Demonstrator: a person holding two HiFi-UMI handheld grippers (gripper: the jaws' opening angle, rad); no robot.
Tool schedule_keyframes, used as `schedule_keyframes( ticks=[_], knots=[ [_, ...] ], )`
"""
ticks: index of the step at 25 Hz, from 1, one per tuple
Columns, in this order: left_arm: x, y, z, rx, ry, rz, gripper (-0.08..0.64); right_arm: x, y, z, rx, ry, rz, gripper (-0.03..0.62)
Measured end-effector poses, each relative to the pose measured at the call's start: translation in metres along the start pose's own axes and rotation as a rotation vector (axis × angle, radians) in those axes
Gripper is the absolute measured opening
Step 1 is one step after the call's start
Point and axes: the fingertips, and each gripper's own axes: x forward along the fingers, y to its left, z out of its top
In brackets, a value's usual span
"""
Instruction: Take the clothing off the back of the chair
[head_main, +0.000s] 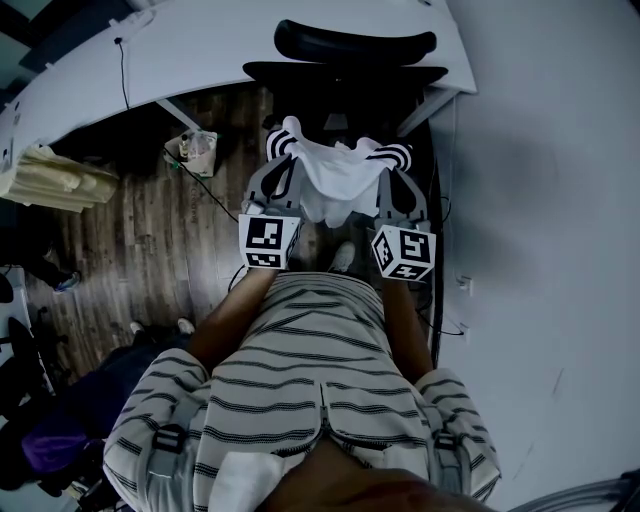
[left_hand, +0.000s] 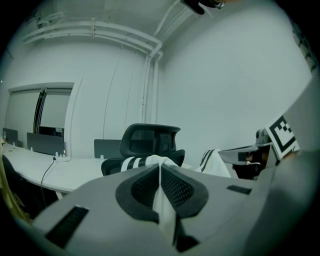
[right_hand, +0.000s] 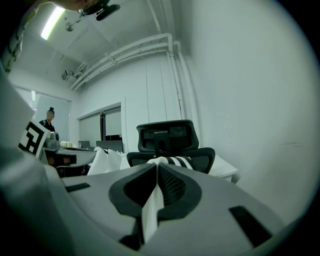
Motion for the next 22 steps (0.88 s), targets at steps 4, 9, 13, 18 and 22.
schedule_keyframes(
  ticks=[4,9,13,18,22],
  knots=[
    [0.001,-0.002,-0.005,0.006,0.006,-0.002,0.029,0.000,0.000,-0.004,0.000,0.006,-0.003,0.025],
    [0.000,-0.001,-0.006,-0.001,0.002,0.002,0.029,-0.002,0.003,-0.004,0.002,0.007,-0.003,0.025],
    [-0.001,-0.001,-0.005,0.002,0.000,0.001,0.029,-0.002,0.005,-0.006,0.002,0.009,-0.001,0.025],
    [-0.004,-0.002,-0.007,0.005,-0.003,0.003,0.029,-0.004,0.002,-0.008,0.010,0.011,-0.009,0.025],
    [-0.007,-0.005,-0.008,0.004,0.013,0.001,0.029,-0.008,0.000,-0.012,0.020,0.011,-0.017,0.025]
  ],
)
